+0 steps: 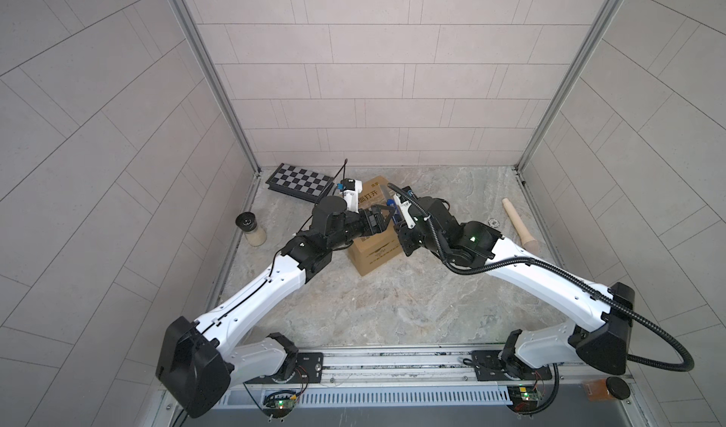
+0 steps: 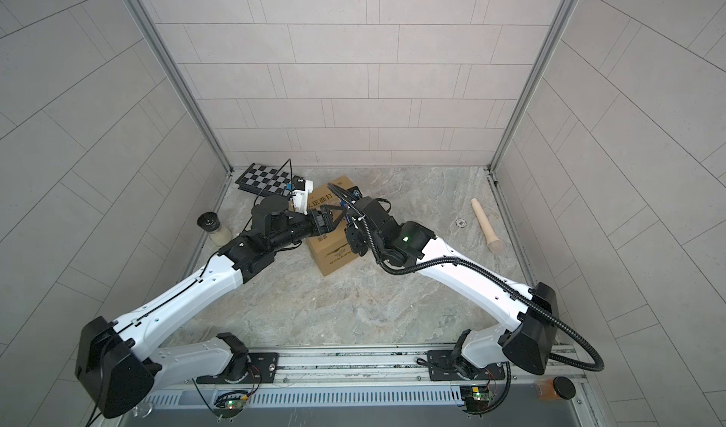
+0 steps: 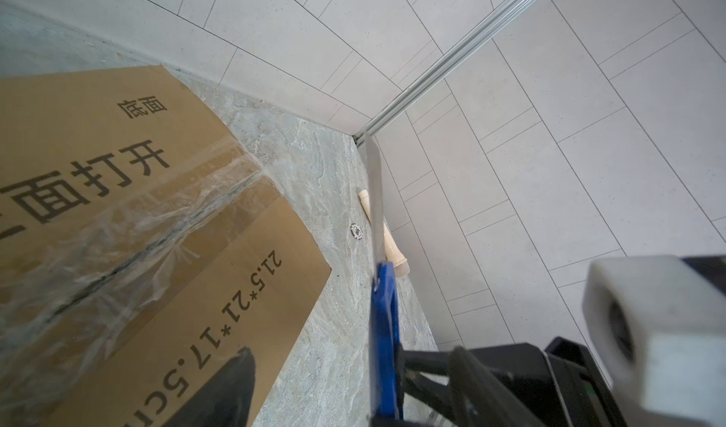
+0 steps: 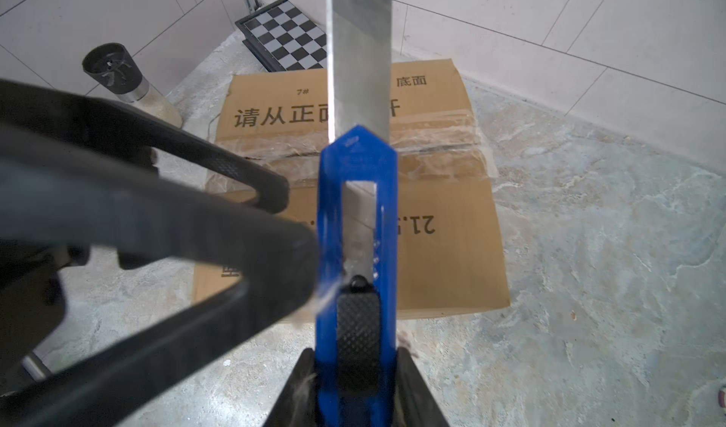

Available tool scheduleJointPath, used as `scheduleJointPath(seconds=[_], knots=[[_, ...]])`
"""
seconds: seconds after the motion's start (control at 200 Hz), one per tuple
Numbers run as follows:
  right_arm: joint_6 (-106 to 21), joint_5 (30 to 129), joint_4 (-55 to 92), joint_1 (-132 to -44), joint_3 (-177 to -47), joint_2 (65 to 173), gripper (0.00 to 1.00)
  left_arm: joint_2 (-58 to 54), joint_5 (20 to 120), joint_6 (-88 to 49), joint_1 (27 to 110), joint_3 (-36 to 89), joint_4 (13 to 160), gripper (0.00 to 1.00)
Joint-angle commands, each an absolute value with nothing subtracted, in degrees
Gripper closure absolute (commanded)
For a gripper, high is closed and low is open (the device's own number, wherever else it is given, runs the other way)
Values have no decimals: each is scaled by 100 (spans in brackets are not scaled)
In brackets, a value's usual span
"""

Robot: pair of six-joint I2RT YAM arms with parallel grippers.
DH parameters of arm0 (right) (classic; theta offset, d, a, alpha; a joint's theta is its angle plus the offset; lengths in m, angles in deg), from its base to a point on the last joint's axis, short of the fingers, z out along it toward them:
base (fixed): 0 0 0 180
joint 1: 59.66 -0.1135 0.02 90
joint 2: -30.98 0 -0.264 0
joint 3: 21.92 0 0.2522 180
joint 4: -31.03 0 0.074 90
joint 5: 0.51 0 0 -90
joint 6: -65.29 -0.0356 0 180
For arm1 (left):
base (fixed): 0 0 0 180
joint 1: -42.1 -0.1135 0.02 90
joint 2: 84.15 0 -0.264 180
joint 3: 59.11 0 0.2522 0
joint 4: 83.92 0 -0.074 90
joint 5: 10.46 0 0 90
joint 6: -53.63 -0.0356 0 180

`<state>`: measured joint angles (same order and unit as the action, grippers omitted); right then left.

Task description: Unpack the express box

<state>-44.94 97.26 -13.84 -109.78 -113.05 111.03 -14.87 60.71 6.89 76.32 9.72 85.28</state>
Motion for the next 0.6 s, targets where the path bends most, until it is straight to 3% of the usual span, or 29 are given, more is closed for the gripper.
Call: scheduleJointPath(seconds=[0.0,0.08,0.215,0.481,0.541,0.591], knots=[[-4542,9856,-1268,-11098,-11417,11148,93,-1390,6101,708,7673,1196,8619,29],[-4536,9831,-1253,-11140,-11448,11182,93,-1332,6105,737,7673,1196,8634,36],[-4528,9836,-1252,-11169,-11454,11228,93,-1262,6074,798,7669,1187,8706,61],[-4556,9824,-1174,-11191,-11376,11202,92,-1217,6080,840,7673,1185,8723,96],[-4579,9779,-1153,-11194,-11348,11156,87,-1230,6097,845,7673,1183,8728,100],[-4622,9719,-1117,-11187,-11298,11067,75,-1250,6109,832,7673,1178,8741,100]])
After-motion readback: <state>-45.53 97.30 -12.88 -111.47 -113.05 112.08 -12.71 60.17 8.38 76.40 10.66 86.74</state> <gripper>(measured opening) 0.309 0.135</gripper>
